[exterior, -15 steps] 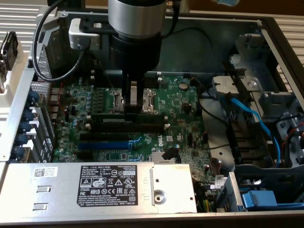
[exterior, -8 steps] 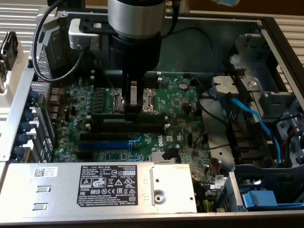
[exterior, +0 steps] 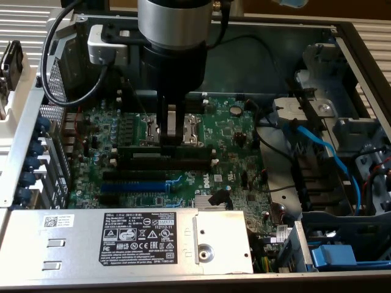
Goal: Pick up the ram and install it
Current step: 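Insert the ram into the slot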
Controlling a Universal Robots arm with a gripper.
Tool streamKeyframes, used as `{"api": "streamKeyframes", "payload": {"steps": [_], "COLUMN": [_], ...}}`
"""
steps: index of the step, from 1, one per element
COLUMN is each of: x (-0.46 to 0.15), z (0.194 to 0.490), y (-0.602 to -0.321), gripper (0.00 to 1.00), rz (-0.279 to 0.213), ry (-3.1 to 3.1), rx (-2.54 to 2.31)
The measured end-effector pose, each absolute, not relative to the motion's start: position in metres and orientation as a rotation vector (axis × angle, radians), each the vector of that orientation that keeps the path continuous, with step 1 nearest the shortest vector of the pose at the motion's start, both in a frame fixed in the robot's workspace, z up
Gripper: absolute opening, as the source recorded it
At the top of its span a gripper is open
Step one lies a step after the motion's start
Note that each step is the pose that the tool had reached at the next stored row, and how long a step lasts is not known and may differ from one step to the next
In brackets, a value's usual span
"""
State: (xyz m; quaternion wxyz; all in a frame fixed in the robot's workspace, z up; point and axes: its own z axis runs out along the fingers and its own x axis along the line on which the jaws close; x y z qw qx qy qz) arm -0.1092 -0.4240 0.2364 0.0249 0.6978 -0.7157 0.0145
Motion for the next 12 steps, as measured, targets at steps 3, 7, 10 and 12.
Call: {"api": "streamKeyframes", "payload": {"steps": [3, 7, 10, 12], "x": [-0.1096, -0.1097, -0.1098, -0.1104], "z": [0.2359, 0.2345, 0.2339, 0.2334], "y": [-0.424, -0.424, -0.4241, -0.424], "gripper": [0.13, 0.13, 0.13, 0.13], "rz": [0.045, 0.045, 0.045, 0.045], "ry": [-2.213, -2.213, -2.213, -2.213], "rx": [2.158, 2.158, 2.158, 2.158]}}
